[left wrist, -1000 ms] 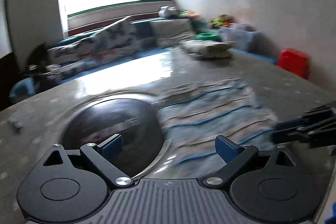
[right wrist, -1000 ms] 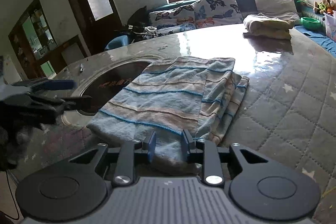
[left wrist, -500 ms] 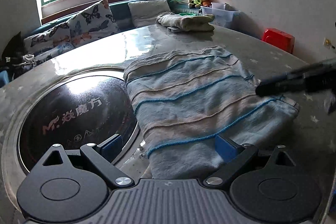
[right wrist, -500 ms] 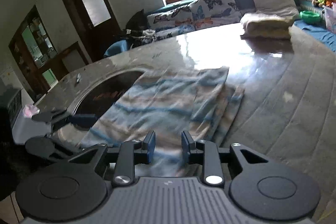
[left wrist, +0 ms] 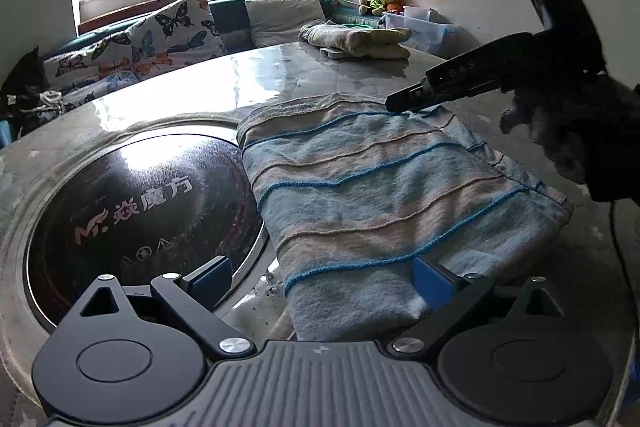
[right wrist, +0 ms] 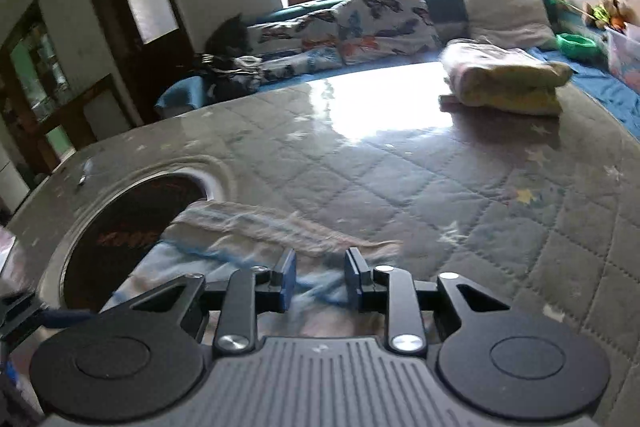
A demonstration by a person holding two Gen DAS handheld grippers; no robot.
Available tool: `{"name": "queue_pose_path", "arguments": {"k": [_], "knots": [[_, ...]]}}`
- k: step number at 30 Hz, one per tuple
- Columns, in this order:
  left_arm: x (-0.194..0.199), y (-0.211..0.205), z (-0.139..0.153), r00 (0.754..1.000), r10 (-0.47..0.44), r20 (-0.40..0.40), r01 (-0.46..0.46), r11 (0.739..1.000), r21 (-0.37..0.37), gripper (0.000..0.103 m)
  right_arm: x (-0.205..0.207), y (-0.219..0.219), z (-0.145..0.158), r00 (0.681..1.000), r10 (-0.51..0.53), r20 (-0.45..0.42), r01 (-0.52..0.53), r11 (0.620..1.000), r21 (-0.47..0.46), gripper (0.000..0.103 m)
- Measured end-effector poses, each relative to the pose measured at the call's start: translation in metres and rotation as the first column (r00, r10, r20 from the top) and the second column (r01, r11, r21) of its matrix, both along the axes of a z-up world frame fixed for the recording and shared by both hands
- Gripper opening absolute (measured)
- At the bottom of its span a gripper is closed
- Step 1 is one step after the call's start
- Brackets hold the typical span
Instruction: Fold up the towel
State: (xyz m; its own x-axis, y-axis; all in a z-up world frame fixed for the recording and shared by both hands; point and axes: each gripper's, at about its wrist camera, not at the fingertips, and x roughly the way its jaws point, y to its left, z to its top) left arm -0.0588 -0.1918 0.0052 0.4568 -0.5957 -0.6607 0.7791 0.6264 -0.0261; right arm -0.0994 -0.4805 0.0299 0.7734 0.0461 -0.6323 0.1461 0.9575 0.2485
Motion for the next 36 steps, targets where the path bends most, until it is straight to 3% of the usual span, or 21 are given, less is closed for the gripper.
{"name": "queue_pose_path", "arguments": {"k": [4,8,12,15,18,27,36], "knots": [[0.001,0.003,0.005,1.0,0.007,0.011,-0.007,1.0,-0.007,0.098,-0.001,-0.003,0.009,1.0,-0.026,0.005,0.026,0.999,-0.03,0.026],[0.006,0.005,0.013,0.999,0.03,0.031,-0.029,0.999,-0.033,0.098,0.009,0.017,0.021,0.998,0.064,0.024,-0.063,0.997,-0.045,0.026],[0.014,0.008,0.007,0.998,0.062,0.012,-0.061,0.998,-0.016,0.097,0.037,0.045,0.016,0.986,0.162,-0.022,-0.164,0.982,-0.09,0.026],[0.015,0.012,0.002,0.998,0.068,-0.01,-0.068,0.998,-0.012,0.097,0.05,0.051,0.007,0.985,0.161,-0.062,-0.168,0.978,-0.125,0.025],[0.018,0.017,0.001,0.997,0.077,-0.024,-0.078,0.997,-0.019,0.099,0.048,0.039,0.01,0.993,0.107,-0.054,-0.112,0.99,-0.089,0.025],[0.02,0.011,0.022,0.997,0.068,0.036,-0.066,0.996,-0.06,0.097,-0.006,0.057,0.024,0.971,0.228,-0.072,-0.234,0.967,-0.098,0.025],[0.035,0.011,0.007,0.993,0.116,0.026,-0.117,0.993,0.007,0.098,-0.073,0.084,0.016,0.957,0.271,-0.102,-0.282,0.953,-0.112,0.026]]}}
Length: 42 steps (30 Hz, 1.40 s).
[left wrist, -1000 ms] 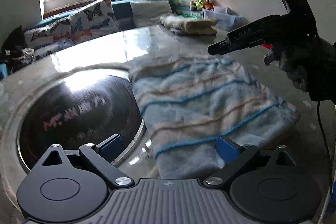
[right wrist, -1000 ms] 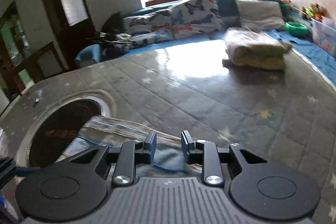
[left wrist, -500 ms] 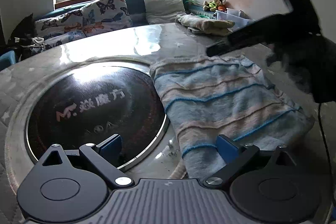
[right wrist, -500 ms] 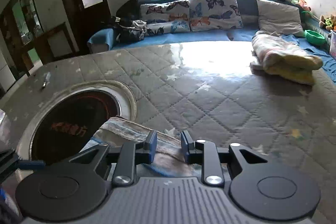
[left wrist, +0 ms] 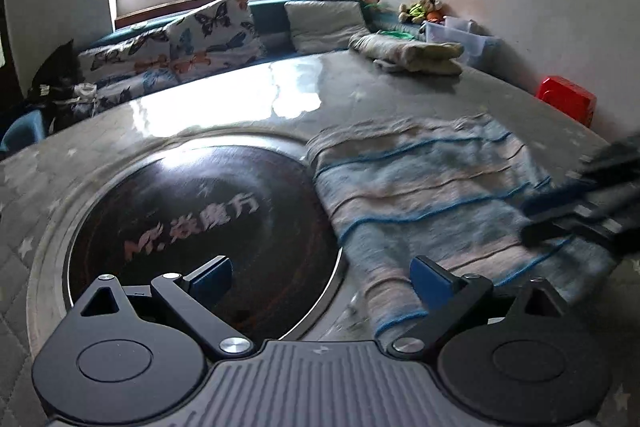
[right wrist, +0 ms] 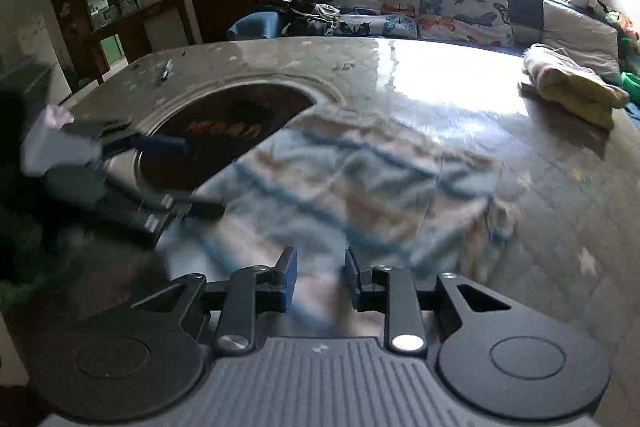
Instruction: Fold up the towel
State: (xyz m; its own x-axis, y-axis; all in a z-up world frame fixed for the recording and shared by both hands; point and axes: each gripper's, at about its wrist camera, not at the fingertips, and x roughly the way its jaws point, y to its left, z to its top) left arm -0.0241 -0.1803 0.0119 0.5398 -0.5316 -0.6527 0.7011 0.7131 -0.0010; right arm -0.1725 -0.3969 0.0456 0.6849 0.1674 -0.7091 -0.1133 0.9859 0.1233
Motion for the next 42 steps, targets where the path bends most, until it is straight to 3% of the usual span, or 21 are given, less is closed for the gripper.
{"name": "queue_pose_path", "arguments": {"k": [5,11,14,17,27,35,42], "knots": [[-0.002,0.003,0.003,1.0,0.008,0.007,-0.008,1.0,0.002,0.098,-0.035,0.004,0.003,1.0,-0.008,0.013,0.008,1.0,-0.002,0.026],[-0.01,-0.001,0.011,1.0,-0.002,0.015,0.002,1.0,-0.003,0.098,-0.041,-0.008,0.007,0.994,-0.095,0.057,0.092,0.995,0.049,0.027],[-0.013,-0.004,0.013,1.0,-0.007,0.016,0.007,1.0,0.002,0.098,-0.038,-0.01,-0.001,0.993,-0.109,0.032,0.107,0.993,0.058,0.027],[-0.014,-0.006,0.01,1.0,0.004,0.002,-0.004,1.0,0.022,0.101,-0.045,-0.009,0.001,0.992,-0.117,0.055,0.114,0.992,0.062,0.035],[-0.025,-0.013,0.008,0.999,-0.001,-0.034,0.002,0.999,0.039,0.103,-0.051,-0.009,-0.001,0.975,-0.202,0.091,0.191,0.974,0.12,0.044],[-0.029,-0.01,0.008,0.999,0.014,-0.031,-0.013,0.998,0.053,0.103,-0.059,-0.001,-0.01,0.975,-0.208,0.078,0.204,0.977,0.061,0.044],[-0.033,-0.008,0.008,0.999,0.022,-0.033,-0.02,0.998,0.06,0.103,-0.069,-0.006,-0.013,0.969,-0.239,0.064,0.234,0.969,0.074,0.044]]}}
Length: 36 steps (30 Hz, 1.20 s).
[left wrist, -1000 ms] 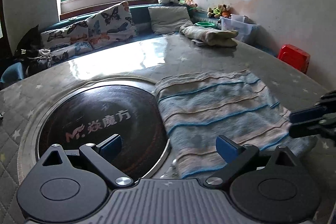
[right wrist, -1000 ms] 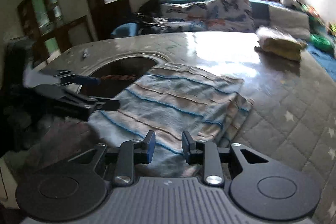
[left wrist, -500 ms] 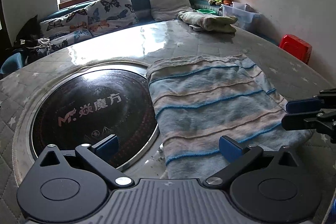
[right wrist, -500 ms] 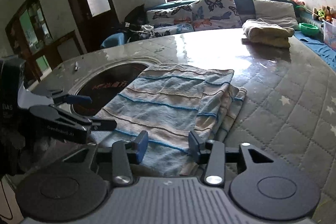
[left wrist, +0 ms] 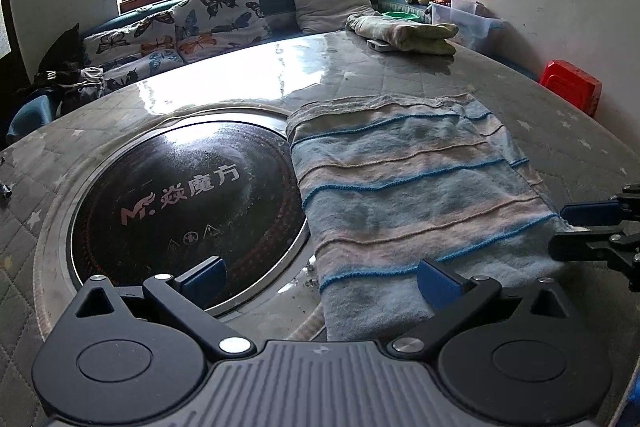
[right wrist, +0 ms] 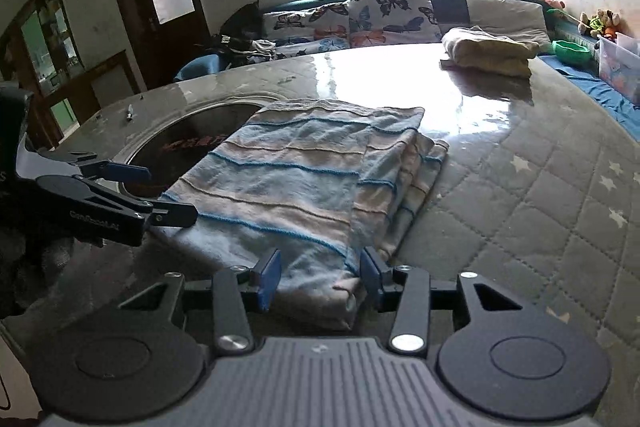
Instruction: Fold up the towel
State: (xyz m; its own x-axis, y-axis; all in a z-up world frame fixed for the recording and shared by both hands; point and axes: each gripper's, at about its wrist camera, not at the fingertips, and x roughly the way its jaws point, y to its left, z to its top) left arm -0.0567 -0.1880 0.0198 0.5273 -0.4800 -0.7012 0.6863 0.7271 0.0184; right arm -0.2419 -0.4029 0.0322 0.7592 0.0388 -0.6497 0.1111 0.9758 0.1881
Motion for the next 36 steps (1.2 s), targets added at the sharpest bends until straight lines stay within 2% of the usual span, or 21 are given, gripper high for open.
{"name": "queue_pose_path", "arguments": {"k": [6,20,26,30,33,36], "knots": [[-0.006,0.0,0.0,1.0,-0.002,-0.008,0.002,1.0,-0.001,0.103,-0.004,-0.001,-0.003,1.0,-0.015,-0.01,0.015,1.0,0.013,0.045],[-0.001,0.005,0.005,0.999,0.035,-0.005,-0.035,0.999,-0.014,0.103,0.003,-0.013,0.02,0.996,-0.054,0.076,0.055,0.999,-0.001,0.045],[0.002,0.004,0.003,0.999,0.044,-0.01,-0.044,0.999,-0.003,0.103,0.041,-0.024,0.019,0.996,-0.024,0.085,0.023,1.0,0.013,0.045],[0.005,0.005,0.003,0.999,0.05,-0.014,-0.05,0.999,-0.001,0.103,0.064,-0.036,0.008,0.998,-0.033,0.054,0.032,0.999,0.021,0.044],[0.007,0.006,0.004,0.999,0.052,-0.014,-0.052,0.999,-0.005,0.103,0.067,-0.044,0.007,0.997,-0.06,0.048,0.058,0.998,0.027,0.039],[0.01,0.006,0.007,0.998,0.055,-0.013,-0.055,0.998,-0.013,0.103,0.068,-0.052,0.008,0.995,-0.087,0.05,0.085,0.996,0.034,0.04]]}}
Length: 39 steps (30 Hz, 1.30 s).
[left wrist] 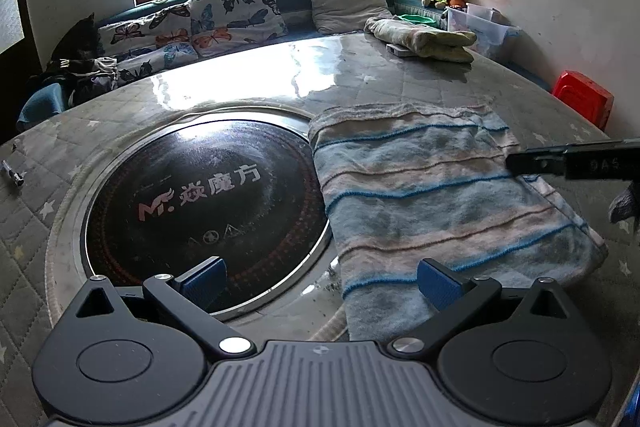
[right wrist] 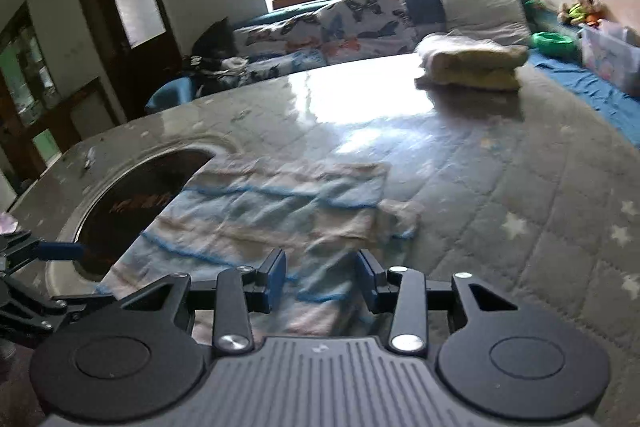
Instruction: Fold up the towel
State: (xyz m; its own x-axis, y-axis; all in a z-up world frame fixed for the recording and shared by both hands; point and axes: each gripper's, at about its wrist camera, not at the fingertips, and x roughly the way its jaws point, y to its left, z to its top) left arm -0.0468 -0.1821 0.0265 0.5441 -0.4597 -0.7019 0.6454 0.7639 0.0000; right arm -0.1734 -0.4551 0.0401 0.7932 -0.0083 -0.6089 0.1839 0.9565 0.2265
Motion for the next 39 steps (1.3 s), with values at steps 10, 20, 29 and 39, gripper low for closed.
{"name": "queue_pose_path", "arguments": {"k": [10,20,29,39], "knots": [[0.009,-0.012,-0.001,1.0,-0.002,-0.013,0.002,1.0,-0.003,0.103,0.03,-0.007,-0.001,1.0,-0.005,0.003,0.005,1.0,0.015,0.039],[0.023,-0.011,-0.003,0.999,0.029,-0.023,-0.029,0.999,-0.022,0.103,0.021,-0.021,-0.002,0.997,-0.071,0.007,0.07,0.997,0.043,0.042],[0.036,-0.012,-0.003,0.997,0.048,-0.066,-0.054,0.995,-0.081,0.102,-0.004,-0.021,-0.015,0.994,-0.106,-0.012,0.107,0.99,0.092,0.047],[0.035,-0.017,-0.009,0.994,0.012,-0.106,-0.025,0.993,-0.113,0.081,-0.015,-0.011,-0.028,0.993,-0.119,-0.022,0.121,0.984,0.13,0.051]]}}
